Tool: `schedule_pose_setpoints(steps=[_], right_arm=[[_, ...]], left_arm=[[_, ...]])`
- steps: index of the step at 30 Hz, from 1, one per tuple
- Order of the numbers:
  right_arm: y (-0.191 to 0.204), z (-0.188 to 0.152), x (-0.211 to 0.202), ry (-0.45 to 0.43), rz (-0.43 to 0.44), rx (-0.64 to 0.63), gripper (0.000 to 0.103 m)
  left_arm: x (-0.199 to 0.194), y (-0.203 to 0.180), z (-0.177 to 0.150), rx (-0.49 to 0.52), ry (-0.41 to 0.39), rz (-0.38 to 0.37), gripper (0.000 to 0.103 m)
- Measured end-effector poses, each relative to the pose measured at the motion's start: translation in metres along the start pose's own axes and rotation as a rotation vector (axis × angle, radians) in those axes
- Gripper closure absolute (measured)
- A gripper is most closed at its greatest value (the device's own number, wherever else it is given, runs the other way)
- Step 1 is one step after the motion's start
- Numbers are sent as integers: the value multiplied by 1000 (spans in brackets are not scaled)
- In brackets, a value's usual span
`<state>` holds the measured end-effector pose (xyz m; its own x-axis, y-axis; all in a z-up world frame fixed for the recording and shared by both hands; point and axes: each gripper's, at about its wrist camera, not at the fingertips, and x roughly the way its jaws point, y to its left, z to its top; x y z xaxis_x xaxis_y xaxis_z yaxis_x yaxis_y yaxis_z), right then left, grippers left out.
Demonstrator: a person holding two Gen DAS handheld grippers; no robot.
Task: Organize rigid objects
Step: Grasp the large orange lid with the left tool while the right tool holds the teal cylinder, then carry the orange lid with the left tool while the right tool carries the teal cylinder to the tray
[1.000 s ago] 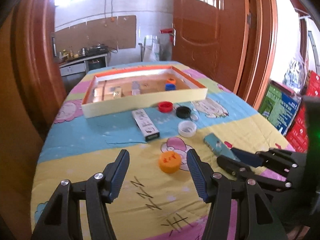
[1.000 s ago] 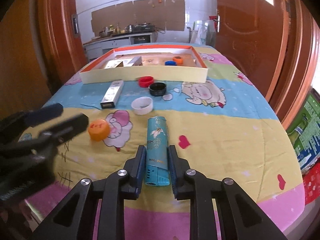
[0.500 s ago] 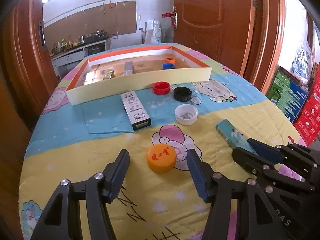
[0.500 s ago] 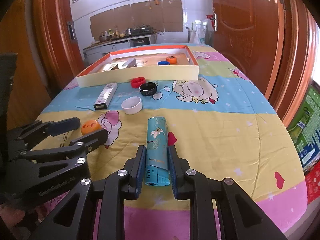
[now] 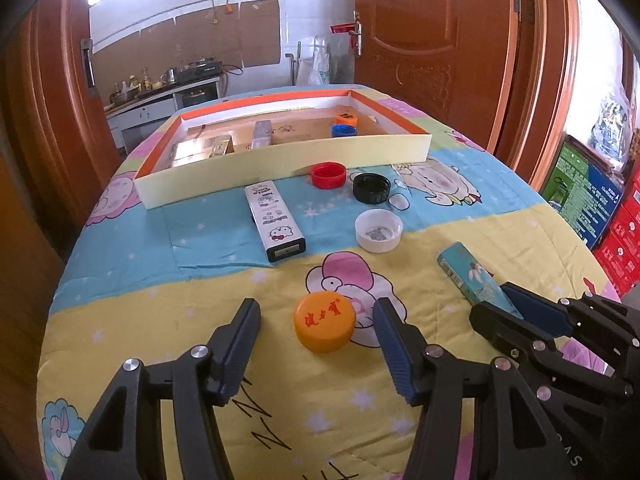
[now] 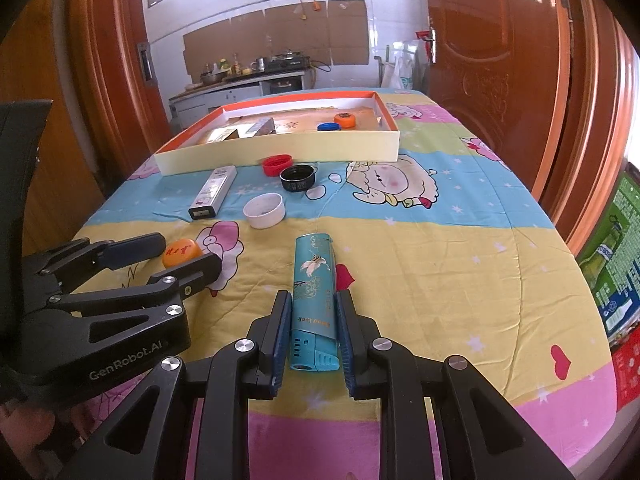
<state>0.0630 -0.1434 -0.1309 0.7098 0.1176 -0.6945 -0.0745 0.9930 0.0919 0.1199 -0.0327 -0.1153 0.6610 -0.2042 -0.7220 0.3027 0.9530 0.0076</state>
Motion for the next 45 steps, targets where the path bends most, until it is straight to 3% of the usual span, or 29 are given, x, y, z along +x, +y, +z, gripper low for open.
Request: schedule_pose_setpoints(steps=[9, 27, 45], right_arm=[[0, -1, -1, 0, -3, -3, 80], [0, 1, -2, -4, 6, -1, 80], [8, 28, -15, -73, -9, -54, 80]], left_arm=[[-2, 5, -1, -18, -12, 18, 73], [-5, 9, -2, -43, -21, -6, 73], [-23, 22, 14, -56, -87, 51, 73]])
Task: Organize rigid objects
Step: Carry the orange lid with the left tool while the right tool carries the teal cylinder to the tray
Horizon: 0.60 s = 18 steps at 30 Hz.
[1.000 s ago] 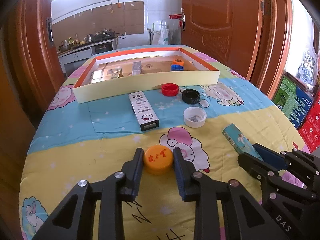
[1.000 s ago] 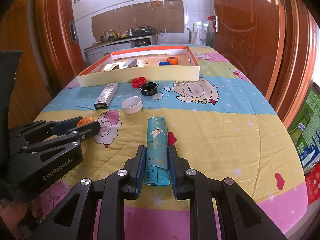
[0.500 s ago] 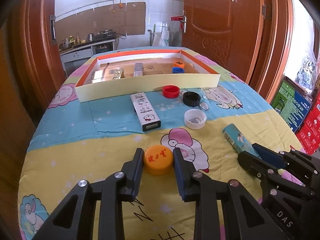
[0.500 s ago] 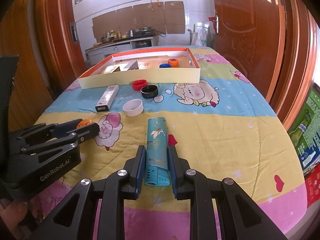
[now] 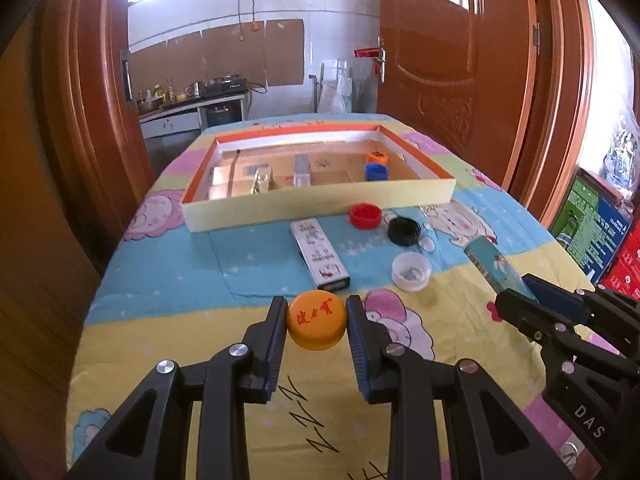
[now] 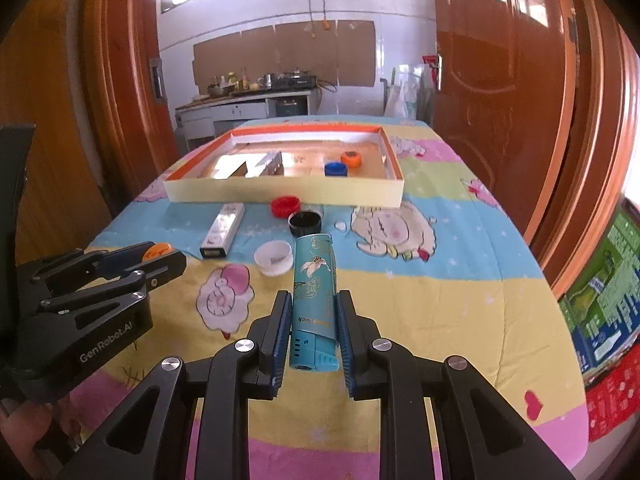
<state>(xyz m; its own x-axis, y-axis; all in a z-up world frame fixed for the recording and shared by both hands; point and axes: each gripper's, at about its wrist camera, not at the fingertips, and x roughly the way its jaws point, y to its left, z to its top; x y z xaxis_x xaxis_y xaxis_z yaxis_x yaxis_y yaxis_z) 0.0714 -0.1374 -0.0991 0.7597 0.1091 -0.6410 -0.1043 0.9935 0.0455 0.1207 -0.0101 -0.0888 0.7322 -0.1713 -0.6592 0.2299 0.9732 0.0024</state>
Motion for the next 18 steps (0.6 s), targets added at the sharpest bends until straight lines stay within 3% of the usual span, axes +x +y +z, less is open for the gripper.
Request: schedule_pose_setpoints(steps=[18], right_arm=[[-4, 61, 3, -55, 15, -49, 80]], left_arm=[[-11, 30, 60, -10, -61, -9, 73]])
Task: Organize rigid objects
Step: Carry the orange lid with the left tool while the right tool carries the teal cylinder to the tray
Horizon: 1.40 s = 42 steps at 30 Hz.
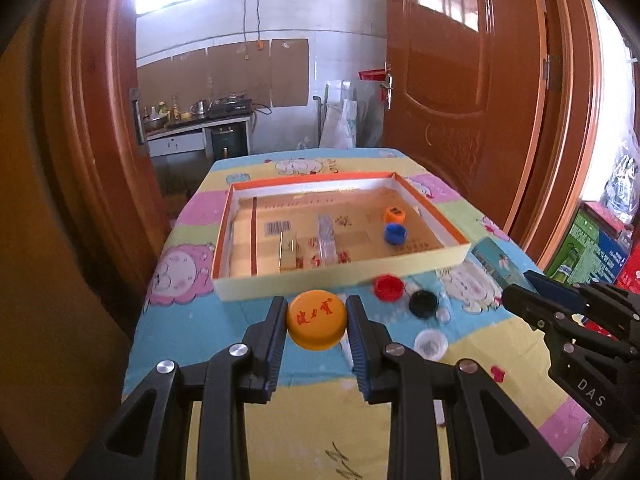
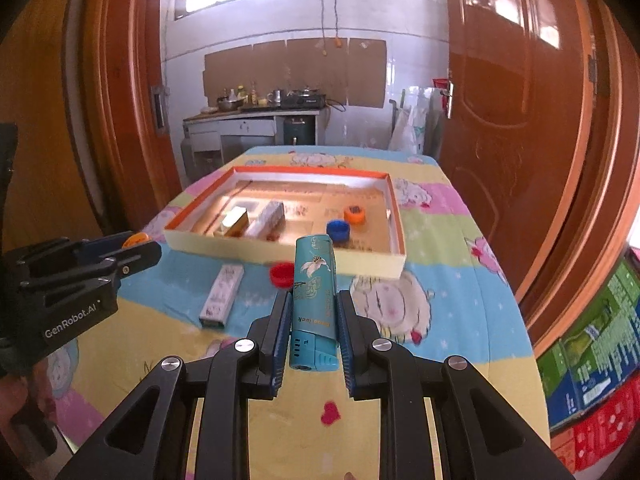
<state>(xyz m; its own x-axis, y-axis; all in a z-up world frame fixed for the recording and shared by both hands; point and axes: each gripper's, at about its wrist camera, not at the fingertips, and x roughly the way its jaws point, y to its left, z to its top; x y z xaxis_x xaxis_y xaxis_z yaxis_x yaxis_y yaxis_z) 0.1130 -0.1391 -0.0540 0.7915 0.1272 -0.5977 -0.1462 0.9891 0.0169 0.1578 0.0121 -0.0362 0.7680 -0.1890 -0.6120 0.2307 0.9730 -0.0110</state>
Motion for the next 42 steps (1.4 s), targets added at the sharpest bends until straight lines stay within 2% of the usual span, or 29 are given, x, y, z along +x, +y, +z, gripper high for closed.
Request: schedule_pose_setpoints(steps=[5, 9, 19, 37, 42], right_arm=[[0, 21, 7, -5, 6, -17, 80], [3, 37, 12, -14, 18, -27, 80], [5, 75, 36, -23, 34, -54, 80], [0, 135, 106, 15, 91, -40, 80], [-1, 149, 126, 20, 93, -26, 80]], left_arm=[[7, 2, 21, 11, -11, 5, 73], [18, 3, 38, 4, -14, -41, 73], [48, 15, 75, -17, -11, -29, 73], [105, 40, 118, -52, -7, 77, 73], [122, 45, 129, -70, 10, 79, 73]])
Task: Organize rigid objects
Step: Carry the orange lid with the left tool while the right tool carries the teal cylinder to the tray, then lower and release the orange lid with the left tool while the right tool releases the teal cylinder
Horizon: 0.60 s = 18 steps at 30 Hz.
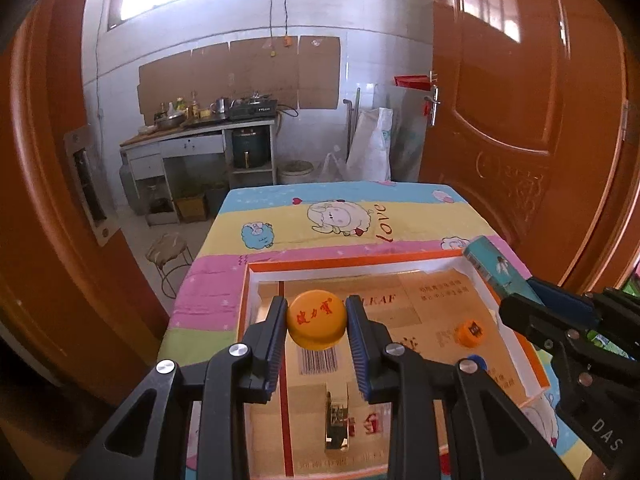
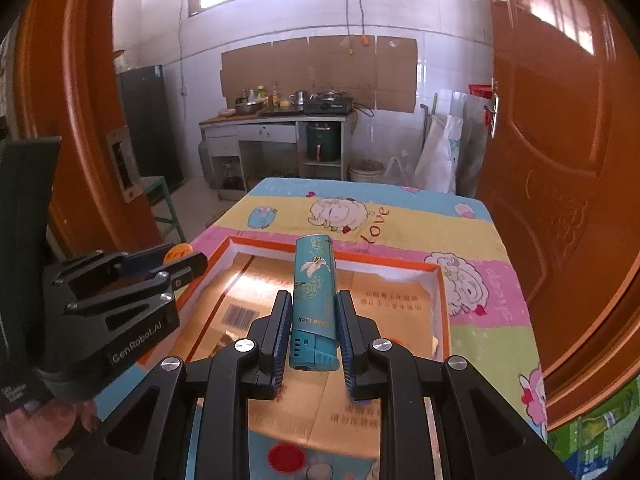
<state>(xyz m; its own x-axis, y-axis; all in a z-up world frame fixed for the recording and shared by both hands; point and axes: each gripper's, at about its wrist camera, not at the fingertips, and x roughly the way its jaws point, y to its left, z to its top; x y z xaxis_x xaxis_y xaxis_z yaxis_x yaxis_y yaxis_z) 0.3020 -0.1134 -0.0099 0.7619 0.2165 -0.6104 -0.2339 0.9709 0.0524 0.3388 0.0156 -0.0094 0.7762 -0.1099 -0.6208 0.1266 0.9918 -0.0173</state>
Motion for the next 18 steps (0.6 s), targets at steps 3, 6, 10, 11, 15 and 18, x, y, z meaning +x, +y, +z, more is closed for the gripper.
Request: schedule_pose_setpoints(steps=[3, 6, 10, 11, 15, 18], right_arm=[[-2, 8, 15, 11, 4, 14, 80], [-3, 14, 31, 22, 5, 23, 80], [-8, 14, 53, 50, 13, 39, 80], [-9, 13, 60, 61, 12, 42, 80], [-16, 8, 79, 94, 16, 54, 80], [-19, 4, 90, 123, 18, 55, 80]], left_arm=[[12, 1, 7, -5, 18, 1, 73], [24, 4, 11, -21, 40, -3, 73], [45, 10, 14, -54, 80, -19, 73], [51, 10, 14, -59, 91, -21, 73], [72, 12, 14, -71, 140, -29, 73], [86, 14, 11, -88, 177, -38, 73]])
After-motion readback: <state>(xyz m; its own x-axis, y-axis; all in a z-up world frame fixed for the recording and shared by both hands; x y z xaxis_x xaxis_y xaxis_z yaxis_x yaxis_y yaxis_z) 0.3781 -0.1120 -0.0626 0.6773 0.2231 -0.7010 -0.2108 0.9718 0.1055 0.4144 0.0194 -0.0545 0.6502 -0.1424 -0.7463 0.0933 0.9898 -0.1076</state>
